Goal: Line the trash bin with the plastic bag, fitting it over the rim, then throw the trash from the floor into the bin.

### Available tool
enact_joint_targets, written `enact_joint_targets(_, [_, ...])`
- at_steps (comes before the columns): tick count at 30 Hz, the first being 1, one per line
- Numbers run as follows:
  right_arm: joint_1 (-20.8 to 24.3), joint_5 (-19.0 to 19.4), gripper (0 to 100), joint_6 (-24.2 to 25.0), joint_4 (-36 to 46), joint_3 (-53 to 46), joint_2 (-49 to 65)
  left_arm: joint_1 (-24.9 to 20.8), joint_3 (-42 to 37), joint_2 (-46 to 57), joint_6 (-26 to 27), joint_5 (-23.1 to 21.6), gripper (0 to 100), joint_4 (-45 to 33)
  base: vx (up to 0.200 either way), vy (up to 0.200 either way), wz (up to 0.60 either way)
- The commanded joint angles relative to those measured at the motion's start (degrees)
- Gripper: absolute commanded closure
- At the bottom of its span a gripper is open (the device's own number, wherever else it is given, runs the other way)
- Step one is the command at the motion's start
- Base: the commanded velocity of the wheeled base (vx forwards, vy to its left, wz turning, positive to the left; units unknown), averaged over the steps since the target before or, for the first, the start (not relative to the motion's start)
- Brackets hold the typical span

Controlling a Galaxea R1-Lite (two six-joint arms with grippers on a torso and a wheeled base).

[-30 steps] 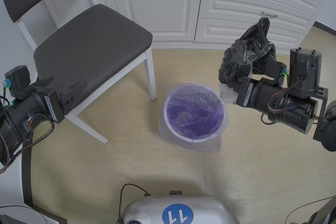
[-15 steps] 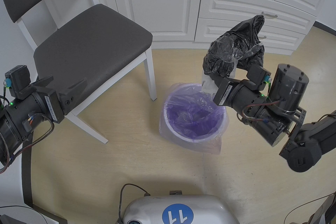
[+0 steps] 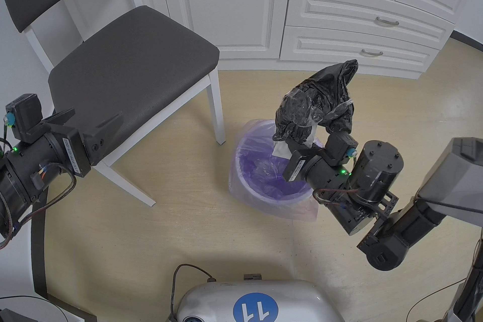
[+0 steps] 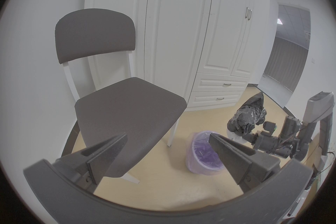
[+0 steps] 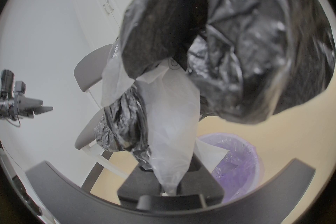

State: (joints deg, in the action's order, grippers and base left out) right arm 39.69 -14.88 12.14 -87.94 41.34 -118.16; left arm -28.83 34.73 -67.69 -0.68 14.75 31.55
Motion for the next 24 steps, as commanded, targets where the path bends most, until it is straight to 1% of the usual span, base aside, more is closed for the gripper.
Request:
enact_joint_targets(1, [-1.11,0.03,100,-1.42,-2.06,2.96,-9.37,0.0,-0.01,0.46,-0.02,0.02,0,0.0,0.0,0.0,0.0])
enact_joint_targets(9, [-4.1,-0.14,100,-1.33,-2.06,9.81,-16.75,0.0,-0.01,0.46,-0.02,0.02,0,0.0,0.0,0.0,0.0])
enact_joint_targets(13, [-5.5,-1.02,100,-1.33,-2.06,12.27,-19.39,0.0,-0.01,0.46,-0.02,-0.07,0,0.0,0.0,0.0,0.0])
enact_joint_targets(17, [-6.73,-1.11,100,-1.24,-2.06,13.94,-21.32,0.0,-0.01,0.37,0.07,-0.07,0,0.0,0.0,0.0,0.0])
enact_joint_targets(24, [-7.17,-1.11,100,-0.89,-2.06,16.23,-24.57,0.0,-0.01,0.28,0.16,-0.07,0,0.0,0.0,0.0,0.0])
